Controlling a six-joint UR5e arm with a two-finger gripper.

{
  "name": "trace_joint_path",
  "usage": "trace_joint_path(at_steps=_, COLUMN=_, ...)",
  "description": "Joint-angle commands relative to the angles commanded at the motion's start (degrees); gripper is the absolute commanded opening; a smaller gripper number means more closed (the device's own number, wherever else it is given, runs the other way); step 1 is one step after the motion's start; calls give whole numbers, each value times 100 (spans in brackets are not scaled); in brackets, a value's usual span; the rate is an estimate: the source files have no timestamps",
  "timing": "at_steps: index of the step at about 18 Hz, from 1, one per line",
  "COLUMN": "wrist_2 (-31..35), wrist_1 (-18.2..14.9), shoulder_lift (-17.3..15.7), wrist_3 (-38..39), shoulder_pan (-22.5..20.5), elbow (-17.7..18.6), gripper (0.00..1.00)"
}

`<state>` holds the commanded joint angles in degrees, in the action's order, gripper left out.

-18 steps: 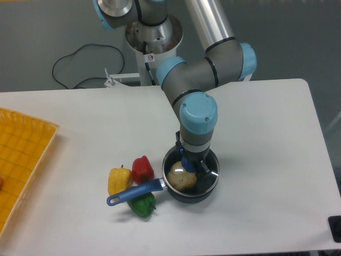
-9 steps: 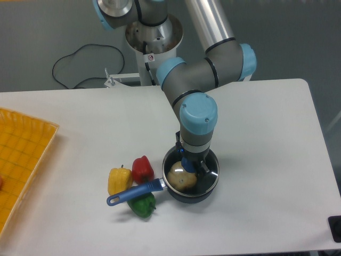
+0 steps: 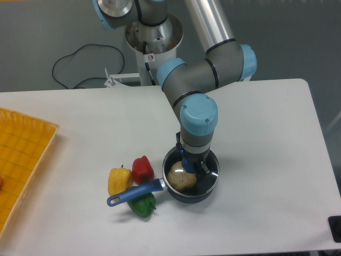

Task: Close the pot lid
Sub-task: 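Settle the glass lid onto the saucepan rim, holding the knob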

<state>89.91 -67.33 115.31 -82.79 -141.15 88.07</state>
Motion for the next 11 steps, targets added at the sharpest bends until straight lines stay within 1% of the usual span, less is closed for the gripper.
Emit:
trace_joint_path(at_steps=6, wrist_2=0, wrist_1=-9, shoulder_lift=9, wrist_3=0, shoulder_pan=0, elbow=9, gripper=59)
trace_joint_path(at_steps=8, wrist_2=0, wrist_1=-9, shoulder_lift=18, wrist_3=0, shoulder_pan=0, elbow=9, gripper=61)
trace_joint_path(at_steps=9, wrist_2=0, wrist_1=-9, shoulder_lift=9, wrist_3=-9, shoulder_pan=0, elbow=9, gripper=62)
trace_joint_path(at_steps=11, wrist_2=0, wrist_1=0, shoulder_lift=18, wrist_3=-9, shoulder_pan=0, elbow=9, gripper=72)
